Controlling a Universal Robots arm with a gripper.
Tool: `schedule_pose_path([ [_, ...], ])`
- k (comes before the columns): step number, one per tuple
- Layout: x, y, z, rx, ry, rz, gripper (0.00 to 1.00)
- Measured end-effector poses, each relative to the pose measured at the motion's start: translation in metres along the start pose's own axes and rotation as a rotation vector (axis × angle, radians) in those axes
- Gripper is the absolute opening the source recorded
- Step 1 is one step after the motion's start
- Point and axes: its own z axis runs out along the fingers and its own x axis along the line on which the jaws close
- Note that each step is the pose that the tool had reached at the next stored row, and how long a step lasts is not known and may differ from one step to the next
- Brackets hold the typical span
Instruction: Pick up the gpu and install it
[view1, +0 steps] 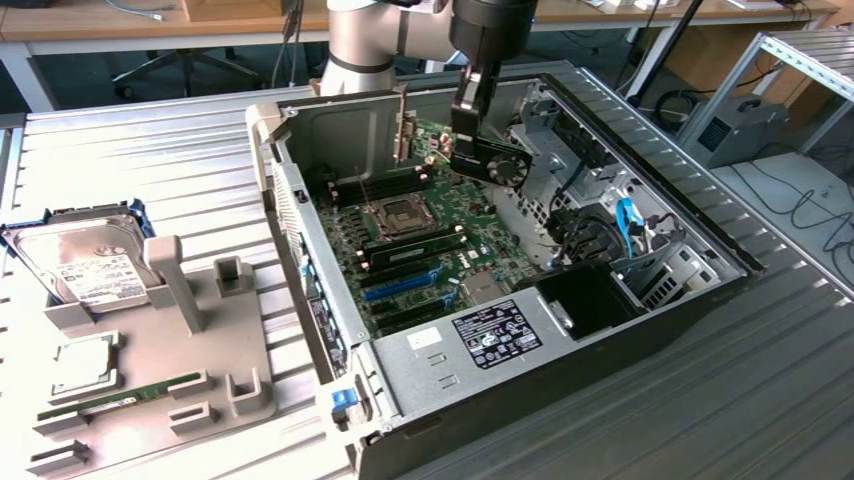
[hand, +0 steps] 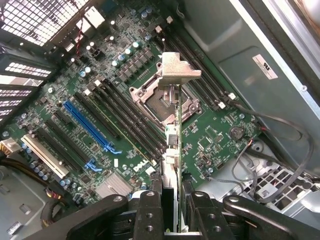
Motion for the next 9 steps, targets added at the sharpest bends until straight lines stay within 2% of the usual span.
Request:
schedule_pose_path([
  [9,0.0001,0.0001,0.0004,-0.0005,-0.001,-0.016,0.26],
])
